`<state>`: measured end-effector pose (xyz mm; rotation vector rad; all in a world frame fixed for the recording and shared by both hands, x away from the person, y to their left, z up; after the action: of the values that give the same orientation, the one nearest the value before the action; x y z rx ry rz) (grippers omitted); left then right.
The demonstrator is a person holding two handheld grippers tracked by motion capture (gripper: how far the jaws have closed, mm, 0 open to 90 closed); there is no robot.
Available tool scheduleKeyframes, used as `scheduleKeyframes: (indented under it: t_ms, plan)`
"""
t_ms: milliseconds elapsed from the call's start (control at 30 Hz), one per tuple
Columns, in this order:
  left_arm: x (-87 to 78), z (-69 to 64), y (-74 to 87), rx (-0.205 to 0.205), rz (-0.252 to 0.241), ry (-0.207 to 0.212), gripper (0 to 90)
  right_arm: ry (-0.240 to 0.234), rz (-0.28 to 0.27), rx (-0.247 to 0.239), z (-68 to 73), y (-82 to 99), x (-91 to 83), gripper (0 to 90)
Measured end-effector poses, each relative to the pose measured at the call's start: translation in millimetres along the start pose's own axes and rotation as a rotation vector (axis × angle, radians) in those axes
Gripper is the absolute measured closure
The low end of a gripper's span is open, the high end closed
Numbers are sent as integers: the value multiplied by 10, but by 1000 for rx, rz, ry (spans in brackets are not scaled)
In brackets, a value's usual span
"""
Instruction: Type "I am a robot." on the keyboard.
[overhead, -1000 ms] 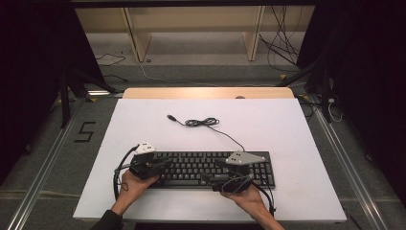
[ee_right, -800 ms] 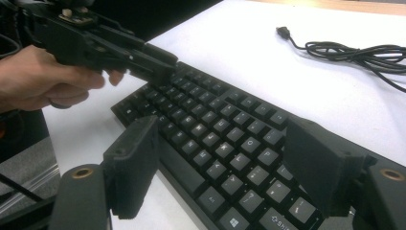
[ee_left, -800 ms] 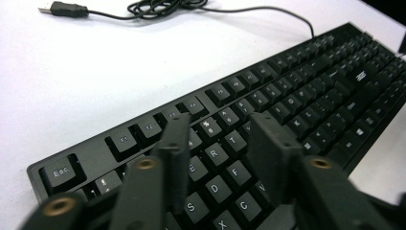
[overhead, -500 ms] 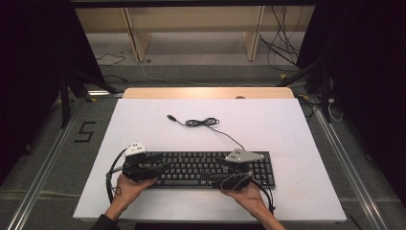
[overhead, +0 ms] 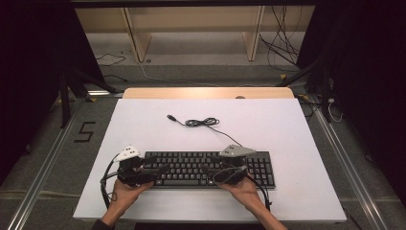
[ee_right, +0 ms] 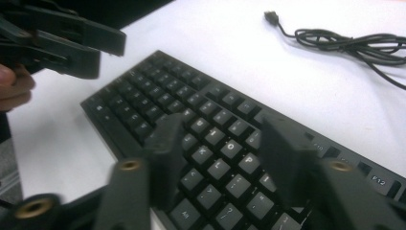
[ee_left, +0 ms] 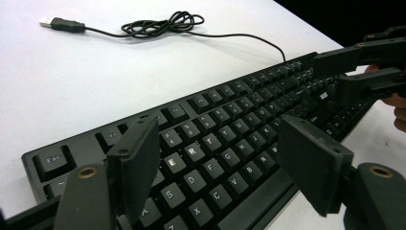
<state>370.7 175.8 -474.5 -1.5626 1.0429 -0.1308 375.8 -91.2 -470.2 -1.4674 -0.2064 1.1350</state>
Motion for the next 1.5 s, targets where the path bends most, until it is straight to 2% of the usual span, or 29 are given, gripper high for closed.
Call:
scheduleKeyframes:
  t_ms: [67,100,133,167,200,267,533,767,1200,1500]
  plan:
    - [-4,11,6,1,4,0,306,1,13,-4,-12,7,38,601]
    - [-4,11,6,1,4,0,304,1,13,-4,-12,7,38,601]
    - [-2,19,14,-3,7,0,300,-1,24,-5,-17,10,81,674]
    - [-2,19,14,-3,7,0,298,-1,24,-5,-17,10,81,674]
    - [2,16,21,-8,7,1,297,2,34,-8,-20,5,123,731]
    - [0,14,24,-1,9,0,296,2,46,-12,-18,-1,166,778]
    - [-9,10,32,2,13,-3,294,15,99,-18,-23,1,350,885]
    - [-8,8,39,2,15,-2,295,46,131,-16,-45,5,452,900]
    - [-3,-1,43,8,16,1,289,73,187,-23,-71,67,568,900]
    - [-18,-10,34,15,4,6,283,71,181,-15,-70,68,562,900]
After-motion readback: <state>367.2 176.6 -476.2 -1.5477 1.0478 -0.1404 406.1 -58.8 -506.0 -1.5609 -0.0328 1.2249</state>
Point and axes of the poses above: each handheld gripper's, and its own axes: x roughly forward along the jaws, y roughly out of its underside, z roughly to its left, the point moved 4 cm from there along x, roughly forward along the jaws, and after that the axes turned 1 degree about -z, right-handed, at the moved point
